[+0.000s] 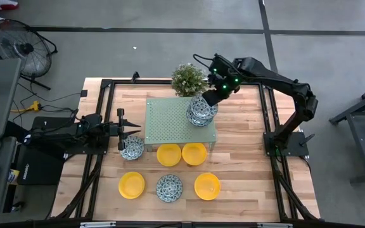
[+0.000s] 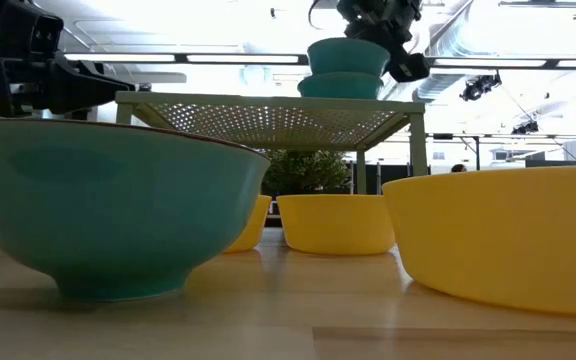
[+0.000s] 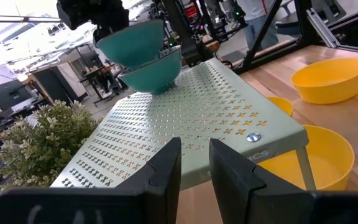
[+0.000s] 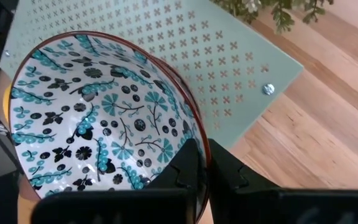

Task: Pick & Place Mini bowls
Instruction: Stack the blue patterned bowl on top of the blue patterned bowl on the shelf

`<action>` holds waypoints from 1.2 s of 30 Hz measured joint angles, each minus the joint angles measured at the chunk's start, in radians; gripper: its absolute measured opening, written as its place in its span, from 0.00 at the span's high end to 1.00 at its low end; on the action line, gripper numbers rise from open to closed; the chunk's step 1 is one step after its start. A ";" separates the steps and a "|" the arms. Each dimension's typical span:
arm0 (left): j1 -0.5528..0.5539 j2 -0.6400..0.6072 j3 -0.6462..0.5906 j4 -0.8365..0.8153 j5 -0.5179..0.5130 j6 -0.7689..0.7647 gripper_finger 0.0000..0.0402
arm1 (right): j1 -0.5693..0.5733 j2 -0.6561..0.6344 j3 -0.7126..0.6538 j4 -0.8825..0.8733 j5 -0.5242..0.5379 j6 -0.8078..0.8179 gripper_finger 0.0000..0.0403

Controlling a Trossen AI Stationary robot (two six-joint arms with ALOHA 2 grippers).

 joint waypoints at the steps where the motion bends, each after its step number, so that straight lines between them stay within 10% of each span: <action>1: 0.000 0.000 0.000 0.000 0.000 0.000 0.80 | 0.003 0.001 0.000 0.001 0.001 0.001 0.98; 36: 0.000 0.000 0.000 0.000 0.000 0.000 0.80 | 0.050 0.051 0.000 0.000 0.022 -0.053 0.90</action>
